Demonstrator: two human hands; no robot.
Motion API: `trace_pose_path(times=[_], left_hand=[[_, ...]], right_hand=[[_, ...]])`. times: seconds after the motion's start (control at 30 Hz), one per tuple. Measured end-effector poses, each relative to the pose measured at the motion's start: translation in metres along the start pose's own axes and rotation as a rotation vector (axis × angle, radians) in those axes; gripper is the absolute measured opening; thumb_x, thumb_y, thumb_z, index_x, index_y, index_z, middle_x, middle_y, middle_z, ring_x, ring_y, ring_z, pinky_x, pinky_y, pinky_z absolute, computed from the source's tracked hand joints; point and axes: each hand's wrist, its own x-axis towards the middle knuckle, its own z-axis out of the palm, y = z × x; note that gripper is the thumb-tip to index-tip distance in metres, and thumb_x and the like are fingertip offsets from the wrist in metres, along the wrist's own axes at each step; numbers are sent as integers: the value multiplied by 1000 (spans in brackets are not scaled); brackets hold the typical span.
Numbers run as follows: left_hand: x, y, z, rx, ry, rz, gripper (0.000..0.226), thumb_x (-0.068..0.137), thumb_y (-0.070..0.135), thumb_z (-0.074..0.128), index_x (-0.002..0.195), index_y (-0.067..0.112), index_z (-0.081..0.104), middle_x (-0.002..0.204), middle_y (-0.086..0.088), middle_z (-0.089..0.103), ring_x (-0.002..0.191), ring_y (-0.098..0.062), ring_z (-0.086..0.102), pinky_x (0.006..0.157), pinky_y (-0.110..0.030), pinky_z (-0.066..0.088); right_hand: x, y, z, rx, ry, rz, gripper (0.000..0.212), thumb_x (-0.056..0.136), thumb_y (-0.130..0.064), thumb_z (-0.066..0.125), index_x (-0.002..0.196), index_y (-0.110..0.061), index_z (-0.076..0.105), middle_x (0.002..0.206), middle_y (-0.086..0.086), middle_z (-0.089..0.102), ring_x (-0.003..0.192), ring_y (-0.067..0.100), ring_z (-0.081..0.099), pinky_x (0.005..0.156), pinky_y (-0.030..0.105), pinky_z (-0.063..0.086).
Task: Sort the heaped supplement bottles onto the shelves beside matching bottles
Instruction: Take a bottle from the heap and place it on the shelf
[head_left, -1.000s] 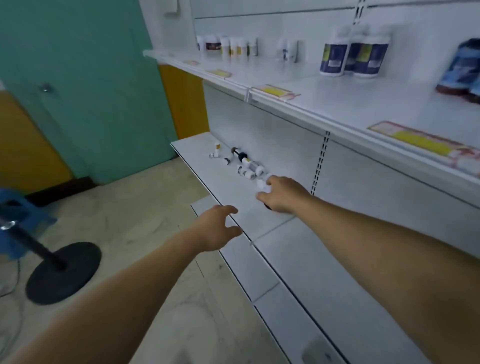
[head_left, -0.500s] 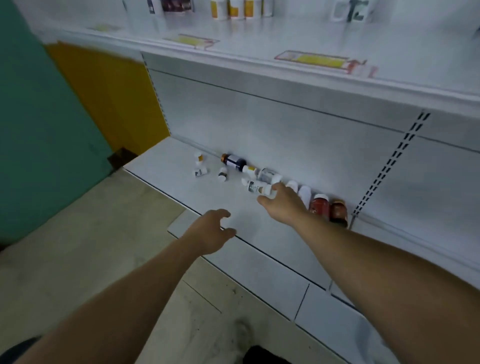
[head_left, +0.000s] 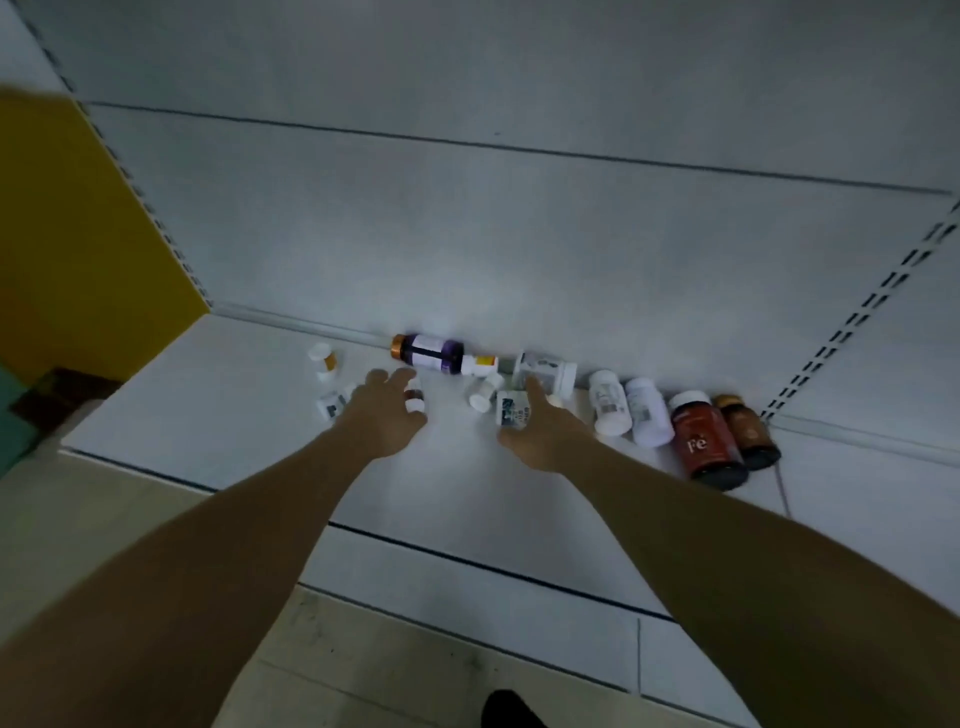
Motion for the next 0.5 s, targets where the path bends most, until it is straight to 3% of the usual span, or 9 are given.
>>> trace_pose_path(times=[0.07,0.13,0.2,0.27,0.33,0.4,0.5], left_hand=[[24,-7,16,39,28,33,76,89,42,56,150,29,13,154,-17,12,134,-40,28,109,-44,28],[43,-13,31,103,-37,31,78,89,55,49,151,32,7,158,-11,-3,140,-38,15,113,-46,20],[56,-19,44,171,-85,40,71,88,62,44,147,27,27,156,-12,10,139,-35,20,113,-45,22],[58,-24,51,134,-9,105,47,91,47,50,128,18,50,140,-16,37,123,-33,40,104,-38,32],[49,-27,52,-18,99,150,25,92,20,53,116,12,54,122,-14,50,105,-29,50,92,-33,39],[34,-25,44,-344,75,70,37,91,7,51,127,15,46,118,-9,51,97,-25,54,84,-32,44],[4,-15,24,-777,-53,-82,55,91,8,52,140,27,36,114,-8,54,85,-20,54,76,-31,46]], right_hand=[[12,3,11,-27,12,-8,82,90,-56,47,153,-29,3,153,8,32,129,31,45,100,38,39],[20,5,17,2,65,13,76,89,-61,44,151,-29,12,150,8,36,129,31,44,100,39,39],[26,4,22,64,161,58,69,88,-64,41,146,-31,25,142,11,46,125,33,47,98,41,41],[31,2,27,115,232,126,59,88,-61,42,138,-32,33,131,14,53,117,34,52,93,41,43],[31,-3,30,154,264,170,50,89,-55,43,133,-31,37,122,15,56,110,34,55,88,39,44],[23,-8,30,206,272,178,42,90,-45,48,128,-29,40,118,15,57,103,33,56,82,33,42],[3,-12,27,286,244,211,36,90,-30,53,124,-27,43,119,15,46,87,29,53,79,32,45]])
